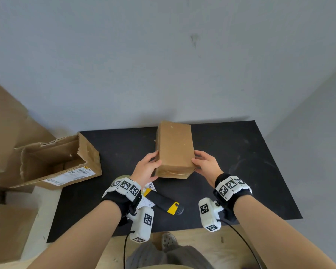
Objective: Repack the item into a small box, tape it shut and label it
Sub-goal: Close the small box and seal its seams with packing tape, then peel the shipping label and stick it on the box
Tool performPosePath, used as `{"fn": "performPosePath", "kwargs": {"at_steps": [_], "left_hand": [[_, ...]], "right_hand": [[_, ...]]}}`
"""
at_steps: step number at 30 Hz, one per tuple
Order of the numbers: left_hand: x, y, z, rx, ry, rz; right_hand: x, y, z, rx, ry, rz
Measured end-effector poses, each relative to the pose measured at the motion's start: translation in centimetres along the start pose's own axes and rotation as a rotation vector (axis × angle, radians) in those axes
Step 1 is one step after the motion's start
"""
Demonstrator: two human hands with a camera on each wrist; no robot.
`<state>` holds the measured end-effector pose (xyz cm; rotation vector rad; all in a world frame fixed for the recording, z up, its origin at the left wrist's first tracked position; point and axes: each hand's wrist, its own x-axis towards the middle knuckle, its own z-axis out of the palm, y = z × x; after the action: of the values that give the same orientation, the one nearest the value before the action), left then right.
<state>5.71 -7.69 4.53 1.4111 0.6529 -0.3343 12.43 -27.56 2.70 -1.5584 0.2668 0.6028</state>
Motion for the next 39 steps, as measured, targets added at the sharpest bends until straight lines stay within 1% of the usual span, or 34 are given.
{"fn": "performPosePath", "kwargs": {"at_steps": [4,7,12,14,16,19,21,23,25,27,31,34,37,39], "left_hand": [[0.4,-0.4,1.1,-0.037,-0.028,0.004],[0.5,-0.5,1.6,-0.008,-0.005,0.026],[0.3,-0.1,1.9,0.052,0.026,0.019],[0.4,-0.2,1.8,0.129,0.037,0.051],[0.6,-0.4,1.6,0.255,0.047,0.112],[0.1,-0.6,1.2,0.491,0.057,0.213],[-0.5,-0.7,0.7,0.654,0.079,0.252],[-1.5,-0.8,-0.1,0.793,0.092,0.283],[-2.8,-1.0,-1.1,0.919,0.074,0.336],[-4.3,-1.1,-2.2,1.042,0.054,0.392],[-7.1,-2.2,-4.3,1.260,0.075,0.453],[-8.7,-4.2,-6.2,1.344,0.093,0.484],[-10.0,-6.9,-8.2,1.352,0.074,0.449],[-10.7,-8.6,-9.3,1.351,0.092,0.413]], "right_hand": [[0.3,-0.1,-1.0,-0.080,0.027,0.004],[0.3,0.0,-1.2,-0.106,0.030,-0.001],[0.1,-0.3,-0.9,-0.152,0.047,-0.042],[0.1,-0.3,-0.8,-0.191,0.061,-0.057],[0.0,-0.3,-0.6,-0.273,0.088,-0.068],[-0.9,-0.8,-0.3,-0.497,0.147,-0.111],[-2.0,-1.3,0.1,-0.659,0.159,-0.163],[-3.5,-1.7,0.7,-0.850,0.129,-0.217],[-5.0,-1.9,1.7,-1.031,0.089,-0.277],[-6.2,-1.7,2.9,-1.148,0.063,-0.340],[-8.4,-0.1,5.8,-1.270,0.014,-0.400],[-9.8,2.0,8.2,-1.350,-0.048,-0.437],[-10.7,4.4,10.4,-1.358,-0.134,-0.454],[-11.1,6.1,11.7,-1.380,-0.181,-0.467]]}}
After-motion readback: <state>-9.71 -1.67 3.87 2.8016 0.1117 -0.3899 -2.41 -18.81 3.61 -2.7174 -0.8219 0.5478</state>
